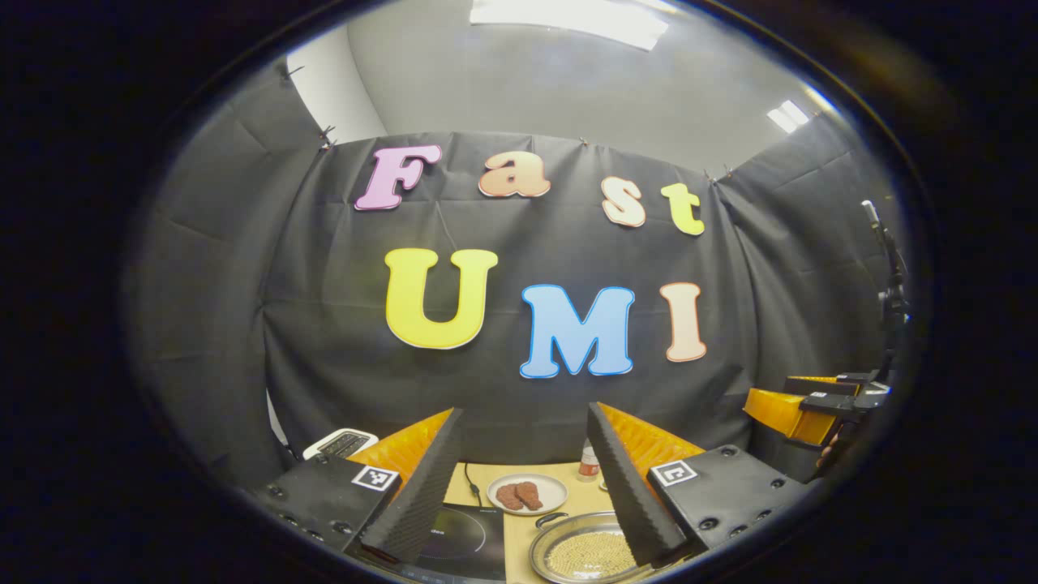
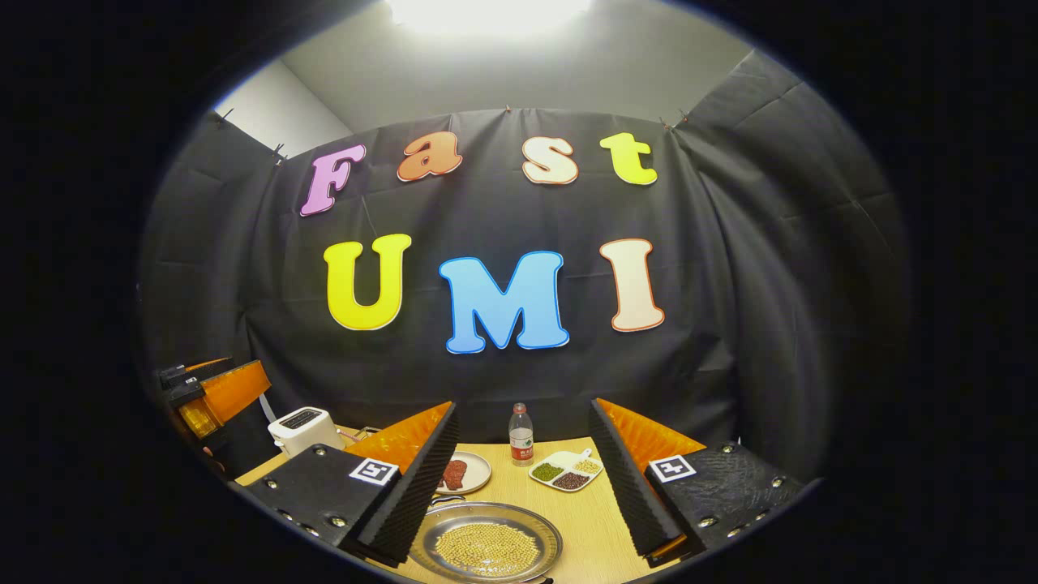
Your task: First push the handle of the pot to place it horizontally, then grasp the pot with both hands and set it on the induction cooktop.
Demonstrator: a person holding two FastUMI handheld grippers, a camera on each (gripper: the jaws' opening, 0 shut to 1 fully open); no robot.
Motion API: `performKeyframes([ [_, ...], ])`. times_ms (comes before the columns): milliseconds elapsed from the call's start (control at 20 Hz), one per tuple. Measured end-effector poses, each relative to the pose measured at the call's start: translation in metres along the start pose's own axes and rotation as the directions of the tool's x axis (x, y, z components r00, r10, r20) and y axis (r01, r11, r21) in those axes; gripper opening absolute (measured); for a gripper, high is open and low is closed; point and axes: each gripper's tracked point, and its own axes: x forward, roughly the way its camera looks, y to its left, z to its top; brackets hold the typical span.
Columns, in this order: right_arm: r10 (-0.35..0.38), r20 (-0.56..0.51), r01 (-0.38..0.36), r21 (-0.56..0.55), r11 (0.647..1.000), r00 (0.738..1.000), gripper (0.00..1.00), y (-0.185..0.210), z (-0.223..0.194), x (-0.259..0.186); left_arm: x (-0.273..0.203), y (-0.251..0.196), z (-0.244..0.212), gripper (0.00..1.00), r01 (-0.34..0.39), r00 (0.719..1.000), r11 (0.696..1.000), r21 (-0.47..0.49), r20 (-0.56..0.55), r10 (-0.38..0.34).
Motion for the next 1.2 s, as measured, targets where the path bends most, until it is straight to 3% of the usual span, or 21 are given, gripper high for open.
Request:
performKeyframes([
  [400, 0.016, -0.026, -0.016, -0.009, 1.000, 1.000, 0.96, 0.001, -0.014, 0.006, 0.005, 0.000, -0.009, 1.00, -0.003, 1.000, 1.000, 0.007, -0.021, 0.004],
  [450, 0.019, -0.035, -0.019, -0.008, 1.000, 0.999, 0.97, 0.001, -0.018, 0.006, 0.004, 0.000, -0.009, 0.93, -0.005, 1.000, 1.000, 0.010, -0.019, 0.005],
  [550, 0.025, -0.056, -0.025, -0.006, 1.000, 0.998, 0.97, 0.001, -0.027, 0.006, 0.003, 0.000, -0.009, 0.93, -0.007, 1.000, 1.000, 0.014, -0.018, 0.008],
  [650, 0.033, -0.084, -0.033, -0.004, 0.999, 0.996, 0.97, 0.001, -0.040, 0.004, 0.004, -0.001, -0.010, 1.00, -0.011, 1.000, 1.000, 0.016, -0.020, 0.011],
  [800, 0.052, -0.128, -0.053, -0.002, 0.999, 0.990, 0.97, 0.003, -0.061, -0.001, 0.003, -0.002, -0.017, 0.93, -0.016, 0.999, 1.000, 0.018, -0.035, 0.017],
  [1000, 0.086, -0.199, -0.089, -0.006, 0.996, 0.976, 0.94, 0.010, -0.094, -0.012, -0.002, -0.009, -0.023, 0.96, 0.004, 0.999, 1.000, 0.008, -0.041, -0.004],
  [1050, 0.088, -0.217, -0.092, -0.005, 0.996, 0.972, 0.80, 0.010, -0.103, -0.014, -0.004, -0.011, -0.024, 1.00, 0.006, 0.999, 1.000, 0.012, -0.038, -0.005],
  [1200, 0.127, -0.280, -0.126, 0.023, 0.992, 0.952, 0.58, 0.017, -0.130, -0.025, -0.004, -0.019, -0.029, 1.00, 0.022, 0.999, 0.999, 0.034, -0.050, -0.020],
])
